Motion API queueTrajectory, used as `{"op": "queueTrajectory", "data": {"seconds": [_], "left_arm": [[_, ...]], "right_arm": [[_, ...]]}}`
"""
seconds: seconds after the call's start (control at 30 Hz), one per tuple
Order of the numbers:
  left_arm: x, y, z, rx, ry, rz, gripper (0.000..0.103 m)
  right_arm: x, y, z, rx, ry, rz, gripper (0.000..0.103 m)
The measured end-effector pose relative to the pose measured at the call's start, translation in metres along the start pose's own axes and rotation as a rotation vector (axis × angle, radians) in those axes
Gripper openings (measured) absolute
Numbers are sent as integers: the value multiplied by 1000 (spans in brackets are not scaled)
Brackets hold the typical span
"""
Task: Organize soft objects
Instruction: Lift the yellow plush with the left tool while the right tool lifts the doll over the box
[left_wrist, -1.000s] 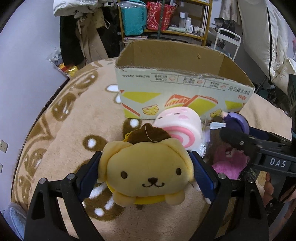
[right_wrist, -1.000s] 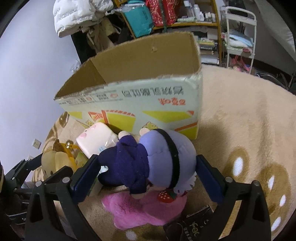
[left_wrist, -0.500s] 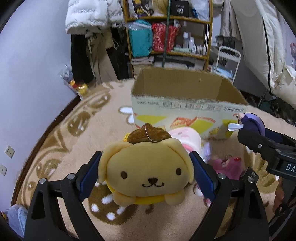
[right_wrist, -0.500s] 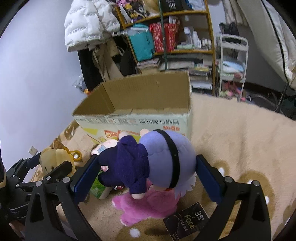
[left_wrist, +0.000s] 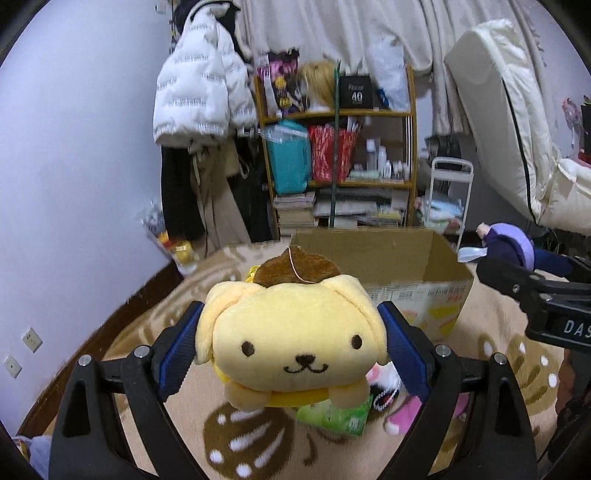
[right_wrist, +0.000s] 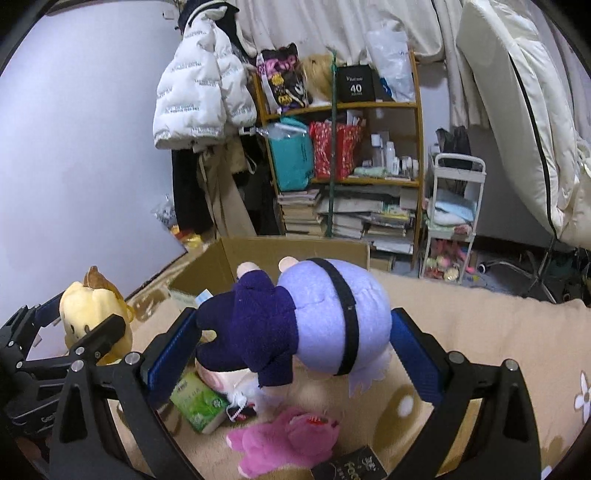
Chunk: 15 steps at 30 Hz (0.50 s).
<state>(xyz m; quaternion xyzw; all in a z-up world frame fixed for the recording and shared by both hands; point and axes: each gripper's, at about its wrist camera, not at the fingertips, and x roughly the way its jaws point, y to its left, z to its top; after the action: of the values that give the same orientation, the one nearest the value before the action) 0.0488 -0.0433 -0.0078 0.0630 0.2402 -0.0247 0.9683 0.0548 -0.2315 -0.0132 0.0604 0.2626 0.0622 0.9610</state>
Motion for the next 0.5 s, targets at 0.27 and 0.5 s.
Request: {"op": "queueTrajectory", "data": {"seconds": [0.27, 0.5], "left_arm": [[1, -2, 28, 26, -87, 5, 91], [21, -2, 49, 39, -108, 18, 91]], "right_arm": [[3, -4, 20, -4, -58, -17, 103], [18, -11, 30, -16, -100, -46, 103]]}}
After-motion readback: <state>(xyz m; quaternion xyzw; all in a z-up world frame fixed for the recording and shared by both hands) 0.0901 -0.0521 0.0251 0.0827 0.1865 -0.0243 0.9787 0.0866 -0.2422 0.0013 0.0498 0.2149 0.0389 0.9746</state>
